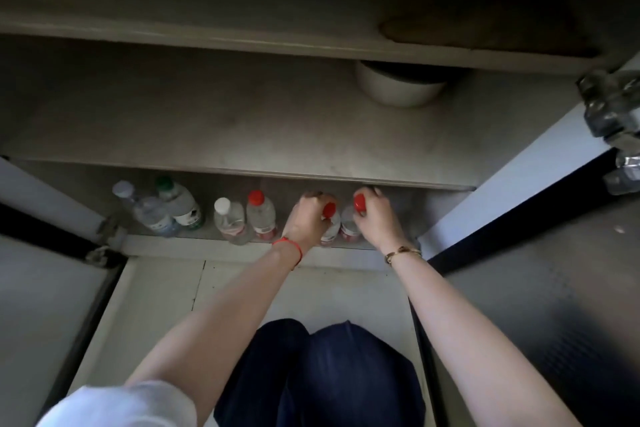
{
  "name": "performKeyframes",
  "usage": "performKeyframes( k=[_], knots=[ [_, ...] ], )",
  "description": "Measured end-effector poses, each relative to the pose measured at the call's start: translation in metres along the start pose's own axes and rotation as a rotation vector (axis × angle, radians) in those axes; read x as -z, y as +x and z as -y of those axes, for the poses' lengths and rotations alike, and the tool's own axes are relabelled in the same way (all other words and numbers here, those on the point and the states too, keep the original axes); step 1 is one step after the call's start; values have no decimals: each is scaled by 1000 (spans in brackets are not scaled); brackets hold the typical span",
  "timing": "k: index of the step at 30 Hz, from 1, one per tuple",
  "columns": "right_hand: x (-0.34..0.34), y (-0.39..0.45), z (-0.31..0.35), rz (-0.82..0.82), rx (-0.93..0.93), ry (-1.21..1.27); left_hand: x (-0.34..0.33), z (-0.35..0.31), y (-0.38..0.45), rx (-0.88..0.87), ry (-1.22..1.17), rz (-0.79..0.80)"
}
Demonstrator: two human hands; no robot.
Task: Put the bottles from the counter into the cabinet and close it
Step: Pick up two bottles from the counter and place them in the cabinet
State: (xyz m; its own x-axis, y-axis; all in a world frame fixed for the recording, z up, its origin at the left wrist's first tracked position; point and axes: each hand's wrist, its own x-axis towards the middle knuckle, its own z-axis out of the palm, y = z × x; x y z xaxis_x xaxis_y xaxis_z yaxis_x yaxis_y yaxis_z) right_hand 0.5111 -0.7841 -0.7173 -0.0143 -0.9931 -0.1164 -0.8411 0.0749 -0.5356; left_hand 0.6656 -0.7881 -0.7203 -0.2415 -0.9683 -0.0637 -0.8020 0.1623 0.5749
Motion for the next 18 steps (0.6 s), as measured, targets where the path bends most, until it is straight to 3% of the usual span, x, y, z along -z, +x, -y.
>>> performKeyframes(
  k=[8, 18],
  knots=[
    [-6, 1, -11, 5, -36, -22, -12, 6, 13, -17, 1, -36],
    [-6, -15, -12, -6, -41, -45, -7, 8, 2, 2, 1, 35]
  ],
)
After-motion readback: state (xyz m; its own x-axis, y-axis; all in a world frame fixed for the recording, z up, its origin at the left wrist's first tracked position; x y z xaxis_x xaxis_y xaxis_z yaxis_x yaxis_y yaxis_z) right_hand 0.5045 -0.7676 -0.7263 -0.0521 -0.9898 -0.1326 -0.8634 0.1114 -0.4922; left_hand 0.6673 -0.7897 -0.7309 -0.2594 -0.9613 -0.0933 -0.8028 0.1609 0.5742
